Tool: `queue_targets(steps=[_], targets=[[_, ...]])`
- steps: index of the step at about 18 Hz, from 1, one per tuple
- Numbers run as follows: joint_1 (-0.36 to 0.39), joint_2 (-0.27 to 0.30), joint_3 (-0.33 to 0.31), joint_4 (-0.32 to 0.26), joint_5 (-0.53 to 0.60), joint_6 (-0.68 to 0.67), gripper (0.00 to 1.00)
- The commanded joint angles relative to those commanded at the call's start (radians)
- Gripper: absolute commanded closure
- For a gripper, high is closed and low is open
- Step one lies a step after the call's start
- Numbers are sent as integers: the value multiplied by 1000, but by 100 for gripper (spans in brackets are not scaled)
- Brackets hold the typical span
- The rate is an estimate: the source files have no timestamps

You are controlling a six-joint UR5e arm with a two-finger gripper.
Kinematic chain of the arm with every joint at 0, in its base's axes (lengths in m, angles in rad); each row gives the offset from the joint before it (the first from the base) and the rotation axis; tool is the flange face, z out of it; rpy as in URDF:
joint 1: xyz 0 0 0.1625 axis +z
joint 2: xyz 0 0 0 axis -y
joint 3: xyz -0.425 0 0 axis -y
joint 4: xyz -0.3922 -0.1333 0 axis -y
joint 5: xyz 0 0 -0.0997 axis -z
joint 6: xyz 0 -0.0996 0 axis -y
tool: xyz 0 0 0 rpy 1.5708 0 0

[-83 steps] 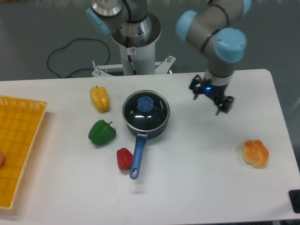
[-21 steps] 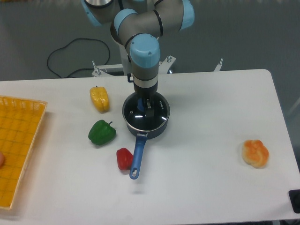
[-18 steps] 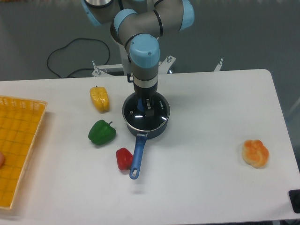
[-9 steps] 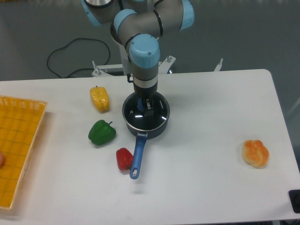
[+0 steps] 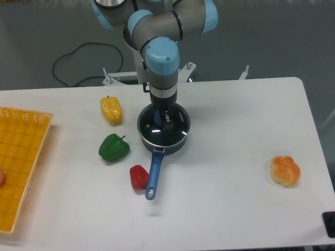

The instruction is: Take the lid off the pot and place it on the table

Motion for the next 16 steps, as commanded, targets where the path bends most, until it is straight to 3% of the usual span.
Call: queue_targets(steps=[7, 16], targets=[[57, -8, 48, -15, 3, 3, 55], [169, -130, 207, -89, 12, 2, 56]])
